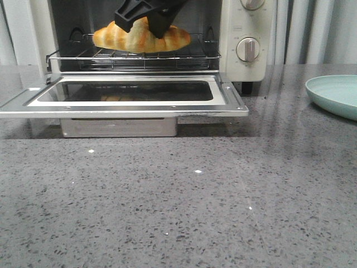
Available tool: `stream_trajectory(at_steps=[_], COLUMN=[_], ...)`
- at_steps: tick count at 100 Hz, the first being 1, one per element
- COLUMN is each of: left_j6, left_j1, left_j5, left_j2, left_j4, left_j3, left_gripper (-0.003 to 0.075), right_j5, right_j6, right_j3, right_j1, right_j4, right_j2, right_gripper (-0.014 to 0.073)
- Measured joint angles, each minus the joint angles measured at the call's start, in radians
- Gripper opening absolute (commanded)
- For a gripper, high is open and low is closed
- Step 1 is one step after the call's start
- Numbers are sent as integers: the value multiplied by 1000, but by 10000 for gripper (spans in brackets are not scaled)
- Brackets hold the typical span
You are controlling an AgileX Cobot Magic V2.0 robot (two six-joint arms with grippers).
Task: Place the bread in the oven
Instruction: 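Carry the croissant into the open oven with the right gripper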
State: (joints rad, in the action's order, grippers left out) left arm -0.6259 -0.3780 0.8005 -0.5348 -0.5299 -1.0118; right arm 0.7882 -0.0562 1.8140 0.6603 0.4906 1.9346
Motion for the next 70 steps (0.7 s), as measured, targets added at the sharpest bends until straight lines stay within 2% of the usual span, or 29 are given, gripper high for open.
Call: stream_trajectory(at_steps=[47, 70], left_j6=[0, 0], left_j1=[0, 0], left_j5=[36, 38], left_j2=[0, 0], left_j4=[-1, -1], left_j3=[0, 0], left_gripper=[-22, -22], right_j5=[-21, -68], right_j6=[154, 166], right_j3=[2, 2], right_j1=[0, -10], right_j4=[6, 4], right_j2=[-2, -18], right_gripper=[-69, -69])
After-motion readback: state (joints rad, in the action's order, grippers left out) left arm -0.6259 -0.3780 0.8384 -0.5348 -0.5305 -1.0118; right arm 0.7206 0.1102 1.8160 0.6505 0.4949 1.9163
